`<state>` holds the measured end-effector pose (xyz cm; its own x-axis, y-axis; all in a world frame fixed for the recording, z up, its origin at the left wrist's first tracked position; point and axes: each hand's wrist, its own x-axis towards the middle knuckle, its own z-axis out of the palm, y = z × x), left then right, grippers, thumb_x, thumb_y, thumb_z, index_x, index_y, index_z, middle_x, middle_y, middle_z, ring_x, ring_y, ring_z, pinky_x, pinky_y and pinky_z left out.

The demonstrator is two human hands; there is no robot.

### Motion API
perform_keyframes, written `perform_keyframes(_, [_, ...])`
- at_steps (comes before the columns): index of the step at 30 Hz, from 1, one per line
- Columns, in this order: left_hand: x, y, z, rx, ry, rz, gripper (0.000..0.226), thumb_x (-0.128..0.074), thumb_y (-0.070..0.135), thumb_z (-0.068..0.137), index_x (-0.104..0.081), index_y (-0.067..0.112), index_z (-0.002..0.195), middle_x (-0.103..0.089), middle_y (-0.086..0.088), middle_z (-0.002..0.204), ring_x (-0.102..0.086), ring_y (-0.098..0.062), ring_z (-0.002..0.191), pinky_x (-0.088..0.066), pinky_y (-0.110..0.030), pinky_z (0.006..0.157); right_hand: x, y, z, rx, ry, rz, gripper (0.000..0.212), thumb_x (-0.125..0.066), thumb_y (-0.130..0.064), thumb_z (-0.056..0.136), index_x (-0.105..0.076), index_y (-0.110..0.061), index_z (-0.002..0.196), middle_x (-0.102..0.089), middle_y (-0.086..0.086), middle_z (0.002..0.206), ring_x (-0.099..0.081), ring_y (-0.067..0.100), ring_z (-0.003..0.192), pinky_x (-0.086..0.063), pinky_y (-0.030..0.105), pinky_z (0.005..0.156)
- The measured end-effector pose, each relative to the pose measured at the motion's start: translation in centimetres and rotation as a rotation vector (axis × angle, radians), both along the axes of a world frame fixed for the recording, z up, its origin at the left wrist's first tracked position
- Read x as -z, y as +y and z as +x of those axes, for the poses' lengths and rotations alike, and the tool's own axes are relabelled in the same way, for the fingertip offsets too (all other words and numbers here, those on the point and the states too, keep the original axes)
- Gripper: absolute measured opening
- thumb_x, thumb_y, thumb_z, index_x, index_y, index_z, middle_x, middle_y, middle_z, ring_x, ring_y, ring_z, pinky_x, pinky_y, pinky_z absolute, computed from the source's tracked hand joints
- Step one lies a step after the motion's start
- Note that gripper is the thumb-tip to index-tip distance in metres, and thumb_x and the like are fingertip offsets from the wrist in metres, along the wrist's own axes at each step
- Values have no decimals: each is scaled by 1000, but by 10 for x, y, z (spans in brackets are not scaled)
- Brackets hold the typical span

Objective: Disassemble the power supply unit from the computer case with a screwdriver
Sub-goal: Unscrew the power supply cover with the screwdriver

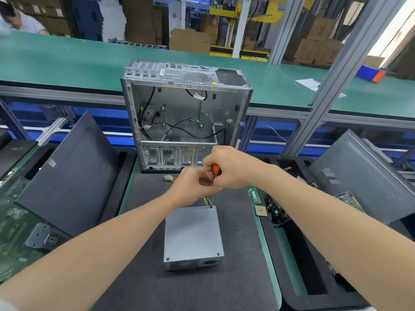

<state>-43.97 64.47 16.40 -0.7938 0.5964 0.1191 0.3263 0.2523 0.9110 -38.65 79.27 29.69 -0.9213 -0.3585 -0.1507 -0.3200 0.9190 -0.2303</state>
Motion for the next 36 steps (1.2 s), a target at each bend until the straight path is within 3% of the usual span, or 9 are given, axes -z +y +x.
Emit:
perform_keyframes(3, [-2, 3, 1, -3, 31, -1, 18, -86, 31, 78, -71, 34, 68, -62, 16, 63, -52, -2, 60, -43, -21, 61, 6, -2, 2, 112, 118, 75, 25, -60, -38, 90, -54, -20, 106, -53, 1, 93, -57, 25, 88, -49, 38, 69])
perform_keyframes(6, [-3, 5, 4, 0, -9, 40, 18, -91, 26, 76, -75, 35, 78, -77, 6, 80, -74, -17, 77, -61, -38, 79, 15, -6, 1, 279, 286, 371, 45, -44, -59, 99, -42, -16, 86, -36, -1, 72, -48, 28, 68, -31, 32, 53])
perform_keyframes(9, [-4, 7, 6, 17, 12, 53, 23, -91, 22, 77, -79, 38, 87, -77, 1, 86, -72, -17, 79, -61, -45, 84, 15, -4, -3, 308, 194, 316, 45, -50, -51, 100, -38, -17, 73, -39, 0, 74, -45, 22, 60, -30, 31, 53])
perform_keyframes(16, [-4, 2, 2, -3, -34, 2, 15, -88, 27, 81, -79, 29, 92, -80, 4, 90, -76, -18, 93, -60, -40, 89, 3, 3, -4, 125, 28, 92, 15, -67, -26, 90, -56, -25, 99, -54, -7, 87, -60, 24, 87, -56, 40, 71])
perform_keyframes(21, [-6, -1, 2, 12, -53, -11, 12, -88, 27, 82, -78, 28, 89, -80, 10, 88, -75, -2, 87, -53, -18, 78, 6, 1, -3, 52, 50, 13, 17, -73, -11, 78, -67, -19, 92, -48, -8, 88, -44, 4, 81, -41, 26, 63])
perform_keyframes(24, [-7, 0, 4, -15, -49, -8, 16, -86, 33, 77, -77, 23, 86, -79, 8, 83, -70, -1, 76, -51, -17, 70, 9, 0, -2, 22, 60, 12, 16, -71, -14, 78, -68, -18, 93, -51, -3, 91, -40, -2, 79, -34, 21, 59])
perform_keyframes(29, [-5, 6, 5, -66, 50, -22, 22, -66, 49, 63, -63, 27, 62, -53, 12, 56, -37, -4, 58, -33, -19, 54, 16, -6, 1, 179, 277, 230, 33, -55, -50, 90, -51, -17, 93, -47, -1, 77, -55, 27, 75, -38, 32, 58])
perform_keyframes(32, [-6, 9, 8, -34, 2, 46, 10, -83, 38, 70, -73, 38, 68, -72, 15, 71, -61, -2, 66, -53, -23, 66, 18, -10, -1, 268, 316, 380, 38, -48, -52, 98, -45, -16, 87, -33, -1, 70, -47, 30, 73, -37, 35, 63])
perform_keyframes(36, [-5, 5, 5, -18, -34, 34, 15, -87, 28, 79, -77, 40, 81, -78, 9, 85, -72, -7, 81, -56, -25, 76, 12, -6, -3, 240, 180, 214, 23, -56, -39, 97, -56, -16, 102, -56, 2, 87, -57, 30, 78, -43, 35, 64])
